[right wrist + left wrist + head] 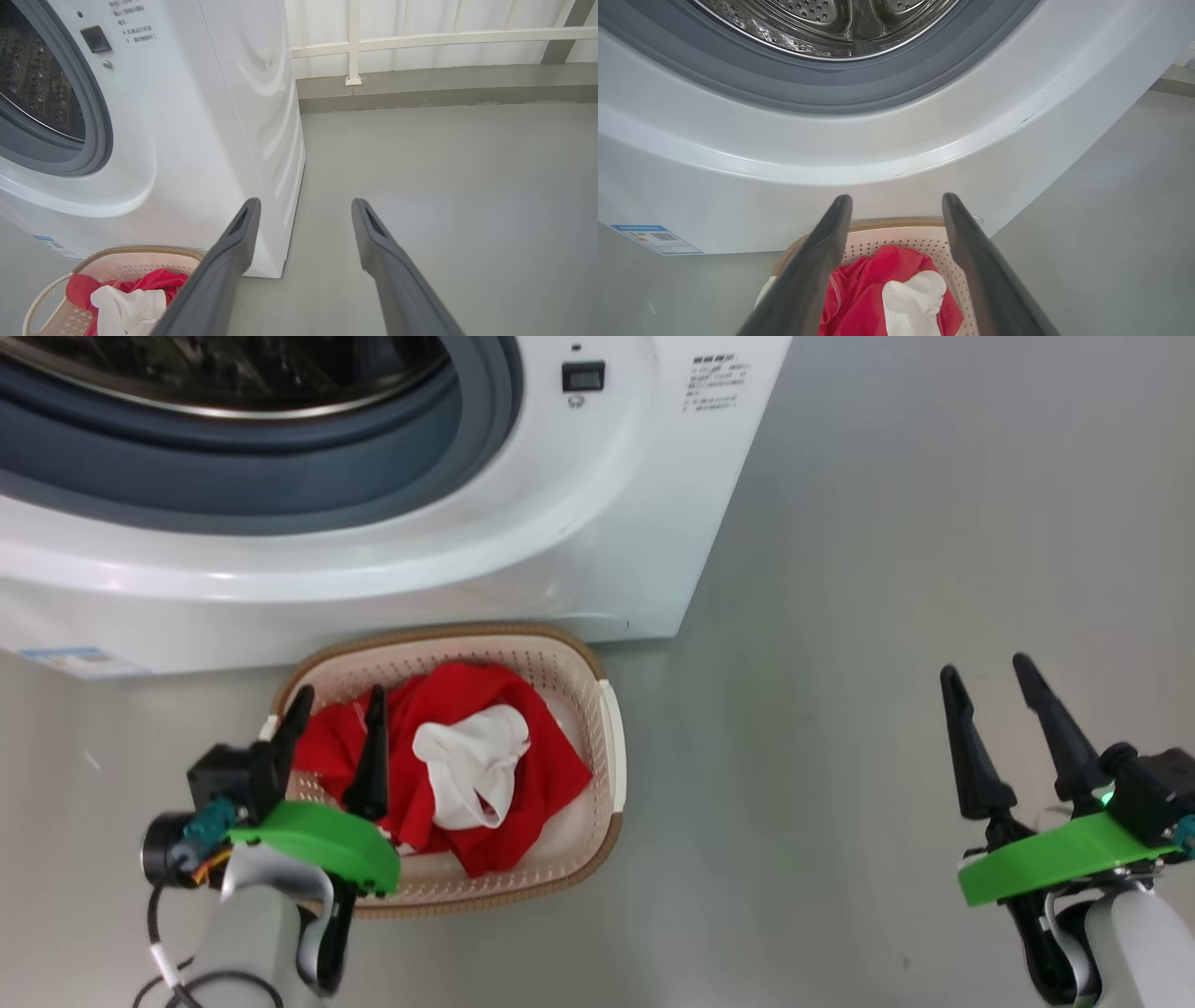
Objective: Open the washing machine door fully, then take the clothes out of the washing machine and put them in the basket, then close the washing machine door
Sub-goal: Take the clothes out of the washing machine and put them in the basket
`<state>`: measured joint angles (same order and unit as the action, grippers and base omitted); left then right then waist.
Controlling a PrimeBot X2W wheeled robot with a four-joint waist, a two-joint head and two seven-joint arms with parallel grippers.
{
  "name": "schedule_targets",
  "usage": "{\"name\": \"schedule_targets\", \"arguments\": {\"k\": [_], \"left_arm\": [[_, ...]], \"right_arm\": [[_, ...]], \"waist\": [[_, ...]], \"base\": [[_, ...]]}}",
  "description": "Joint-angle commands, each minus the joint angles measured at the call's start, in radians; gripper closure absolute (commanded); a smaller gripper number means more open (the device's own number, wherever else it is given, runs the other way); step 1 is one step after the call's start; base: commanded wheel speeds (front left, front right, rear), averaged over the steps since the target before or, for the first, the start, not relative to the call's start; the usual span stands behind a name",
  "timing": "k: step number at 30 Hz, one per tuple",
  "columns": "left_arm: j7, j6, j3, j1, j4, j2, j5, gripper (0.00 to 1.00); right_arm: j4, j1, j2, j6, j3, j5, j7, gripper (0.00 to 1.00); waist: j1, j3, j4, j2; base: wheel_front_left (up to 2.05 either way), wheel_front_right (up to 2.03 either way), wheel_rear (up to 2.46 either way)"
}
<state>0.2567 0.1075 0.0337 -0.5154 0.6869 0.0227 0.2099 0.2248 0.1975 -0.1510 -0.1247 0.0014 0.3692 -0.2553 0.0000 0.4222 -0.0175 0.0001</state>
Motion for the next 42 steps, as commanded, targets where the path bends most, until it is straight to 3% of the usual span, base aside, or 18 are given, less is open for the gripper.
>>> {"name": "schedule_targets", "arguments": {"k": [1,21,42], "left_arm": [[0.005,0.008,-0.033,0.045,-0.042,0.028,-0.010,0.00],[0.005,0.022,-0.085,0.357,-0.367,0.028,-0.023,0.00],[0.005,0.000,-0.129,0.539,-0.530,0.028,-0.004,0.00]], "right_arm": [[-0.015,-0.031,-0.005,-0.006,0.022,-0.001,-0.006,0.00],[-0.006,-0.186,-0.009,-0.006,0.021,-0.003,-0.006,0.00],[-0.024,-0.266,-0.017,-0.006,-0.015,-0.005,-0.006,0.00]], "waist": [[0.0000,-0.070,-0.007,-0.0001],[0.0000,-0.292,-0.019,-0.0001],[0.0000,-0.348,-0.011,-0.0001]], "base": [[0.00,0.00,0.00],[0.00,0.00,0.00],[0.00,0.00,0.00]]}}
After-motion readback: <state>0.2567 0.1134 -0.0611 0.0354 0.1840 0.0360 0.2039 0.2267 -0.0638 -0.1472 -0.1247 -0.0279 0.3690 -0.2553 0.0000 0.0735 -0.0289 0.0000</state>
